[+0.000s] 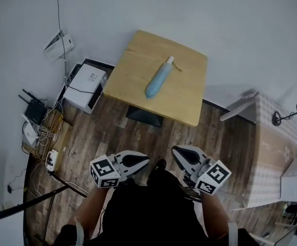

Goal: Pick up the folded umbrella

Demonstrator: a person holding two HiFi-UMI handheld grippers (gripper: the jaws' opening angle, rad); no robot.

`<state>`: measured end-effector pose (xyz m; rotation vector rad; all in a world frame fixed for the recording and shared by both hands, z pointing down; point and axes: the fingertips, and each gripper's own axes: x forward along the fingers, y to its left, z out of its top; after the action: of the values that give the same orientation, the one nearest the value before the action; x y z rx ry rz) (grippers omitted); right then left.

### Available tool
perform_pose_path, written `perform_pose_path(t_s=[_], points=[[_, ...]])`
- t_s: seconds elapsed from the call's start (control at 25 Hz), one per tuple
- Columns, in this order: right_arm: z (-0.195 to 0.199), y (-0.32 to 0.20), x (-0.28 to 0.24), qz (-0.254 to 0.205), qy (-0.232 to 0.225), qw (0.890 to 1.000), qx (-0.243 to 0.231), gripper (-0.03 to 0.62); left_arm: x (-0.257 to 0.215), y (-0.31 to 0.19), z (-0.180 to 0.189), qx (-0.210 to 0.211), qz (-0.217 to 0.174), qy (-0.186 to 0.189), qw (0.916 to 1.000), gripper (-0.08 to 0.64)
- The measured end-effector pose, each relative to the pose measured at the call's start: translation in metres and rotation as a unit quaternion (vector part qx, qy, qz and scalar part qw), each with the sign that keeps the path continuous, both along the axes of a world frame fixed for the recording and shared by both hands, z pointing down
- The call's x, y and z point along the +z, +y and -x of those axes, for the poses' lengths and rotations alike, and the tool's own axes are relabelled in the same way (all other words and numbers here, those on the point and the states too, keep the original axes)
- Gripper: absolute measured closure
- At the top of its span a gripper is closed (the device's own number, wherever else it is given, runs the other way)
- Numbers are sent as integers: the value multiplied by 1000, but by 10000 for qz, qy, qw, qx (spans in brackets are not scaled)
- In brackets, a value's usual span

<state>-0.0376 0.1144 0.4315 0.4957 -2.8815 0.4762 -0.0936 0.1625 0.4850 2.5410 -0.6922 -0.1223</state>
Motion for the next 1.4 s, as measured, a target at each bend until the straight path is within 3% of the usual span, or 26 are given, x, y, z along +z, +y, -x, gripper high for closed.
perform_pose_path(t_s=[0.16, 0.36, 0.64, 0.92, 1.24, 1.4], points=[[-14, -51, -10, -102, -157, 9998, -120, 572, -13, -51, -15, -108, 7, -163, 9998, 549], [-59, -117, -25, -246, -326, 9991, -77, 572, -30, -124, -44, -240, -104, -360, 9990, 549], [-102, -191, -18, -184, -405, 9989, -142, 572, -38, -216, -68, -405, -72, -742, 9964, 549], [-69, -262, 6, 79, -379, 9992, 112, 572, -24, -273, -50, -125, 125, -652, 9977, 549], [-12, -327, -4, 111, -83, 9975, 695, 572, -24, -338, -17, 799, 105, -395, 9960, 549], [-3, -344, -2, 155, 65, 9941, 1070, 572, -20, -359, -5, 1019, 35, -395, 9940, 549]])
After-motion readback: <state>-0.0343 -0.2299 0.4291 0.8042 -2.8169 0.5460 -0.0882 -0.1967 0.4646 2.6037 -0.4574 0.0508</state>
